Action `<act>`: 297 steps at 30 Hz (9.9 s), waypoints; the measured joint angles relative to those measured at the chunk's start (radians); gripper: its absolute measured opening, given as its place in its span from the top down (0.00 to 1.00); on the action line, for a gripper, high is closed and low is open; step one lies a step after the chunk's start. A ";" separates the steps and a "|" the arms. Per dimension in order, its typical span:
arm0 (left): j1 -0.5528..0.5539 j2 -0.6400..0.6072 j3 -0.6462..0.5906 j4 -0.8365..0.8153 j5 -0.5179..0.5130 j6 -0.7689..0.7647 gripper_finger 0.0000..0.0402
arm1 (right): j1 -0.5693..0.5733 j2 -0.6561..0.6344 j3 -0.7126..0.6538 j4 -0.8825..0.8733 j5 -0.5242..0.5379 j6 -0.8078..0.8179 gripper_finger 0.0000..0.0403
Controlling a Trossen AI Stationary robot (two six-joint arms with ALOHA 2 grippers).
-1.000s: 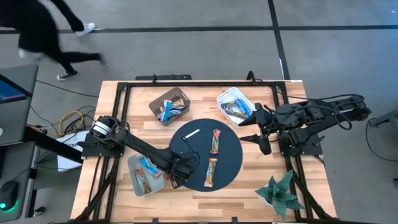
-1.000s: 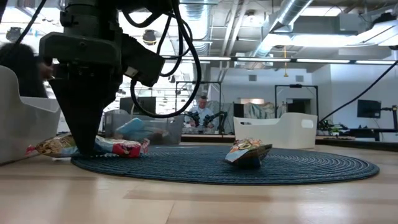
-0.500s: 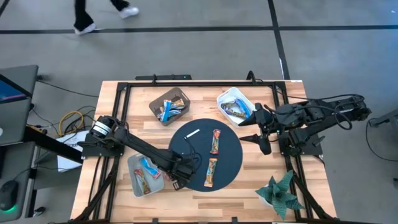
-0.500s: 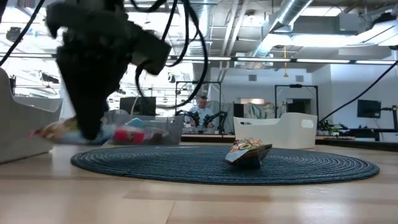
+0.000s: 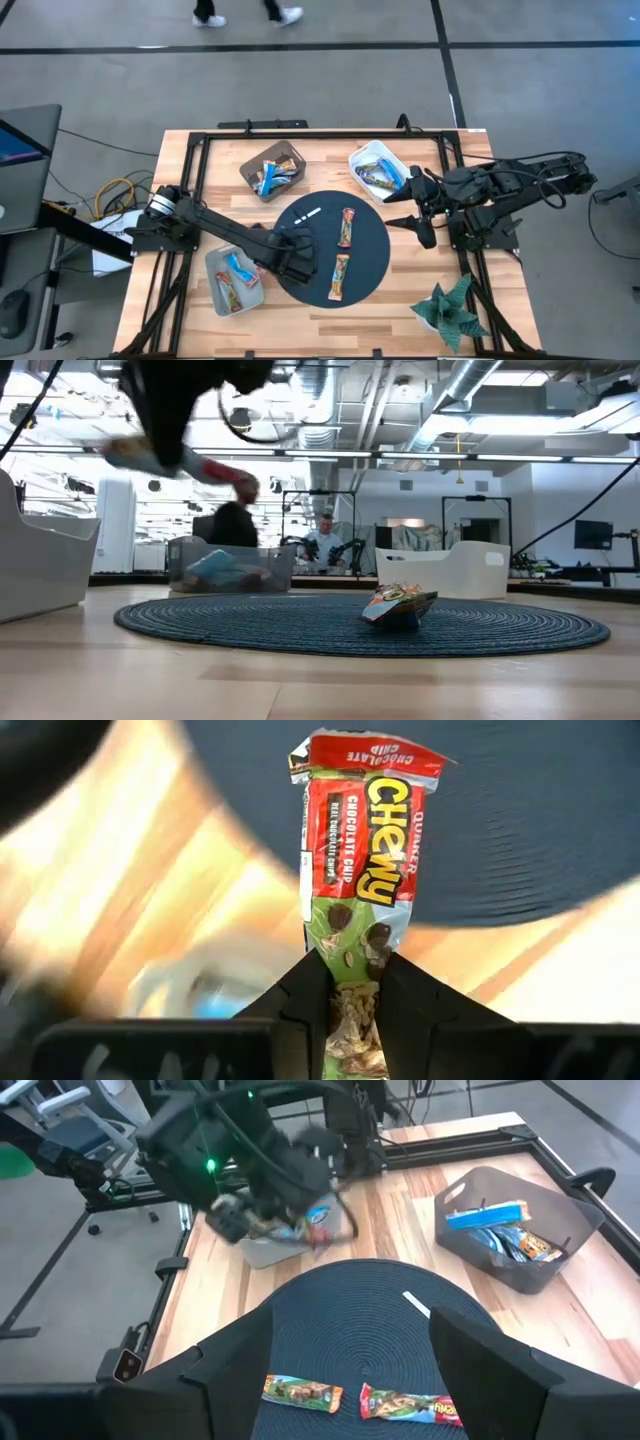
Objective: Pick and place Granola Bars by type
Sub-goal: Put the red granola bar into the gray bin, then put the yellow granola bar into the black bin
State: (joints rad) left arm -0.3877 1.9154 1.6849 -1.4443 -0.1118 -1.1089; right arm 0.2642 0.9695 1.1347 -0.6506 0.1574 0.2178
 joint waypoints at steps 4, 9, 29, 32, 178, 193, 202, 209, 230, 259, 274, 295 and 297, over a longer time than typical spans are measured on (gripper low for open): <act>-0.049 -0.026 0.025 -0.135 0.040 -0.188 0.85 | 0.003 0.000 0.000 -0.003 0.000 0.002 0.36; -0.132 -0.070 -0.018 -0.130 0.053 -0.347 0.85 | 0.016 0.000 0.000 -0.013 0.001 -0.008 0.36; -0.269 -0.085 -0.195 -0.124 0.104 -0.542 0.67 | 0.015 0.000 0.001 -0.023 0.000 -0.052 0.36; -0.269 -0.085 -0.195 -0.126 0.106 -0.523 0.57 | 0.015 0.003 0.001 -0.021 0.000 -0.052 0.36; -0.051 -0.090 -0.040 0.098 -0.354 0.069 0.46 | -0.416 0.642 0.244 0.059 -0.416 -0.451 0.47; 0.304 -0.082 -0.054 0.367 -0.103 0.961 0.46 | -0.262 0.199 0.244 -0.275 -0.350 -0.230 0.54; 0.420 -0.081 -0.064 0.443 0.058 1.162 0.46 | 0.007 0.037 0.244 -0.295 -0.061 -0.012 0.58; 0.446 -0.080 -0.246 0.622 0.132 1.182 0.46 | 0.220 0.004 0.244 -0.300 0.160 0.098 0.59; 0.452 -0.079 -0.513 1.054 0.064 1.178 0.46 | 0.345 0.060 0.243 -0.332 0.370 0.176 0.59; 0.480 0.002 -0.512 1.033 0.152 1.201 0.69 | 0.328 0.059 0.243 -0.338 0.373 0.194 0.59; 0.480 -0.038 -0.480 1.018 0.136 1.097 0.87 | 0.327 0.059 0.243 -0.356 0.399 0.194 0.59; 0.775 -0.302 -0.438 0.621 -0.185 1.072 0.86 | 0.327 0.059 0.243 -0.366 0.418 0.194 0.59; 0.803 -0.299 -0.438 0.622 -0.178 1.054 0.86 | 0.327 0.059 0.243 -0.367 0.418 0.194 0.59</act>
State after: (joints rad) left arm 0.4154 1.6160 1.2465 -0.8221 -0.2898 -0.0547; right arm 0.5915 1.0283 1.3777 -1.0172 0.5751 0.4118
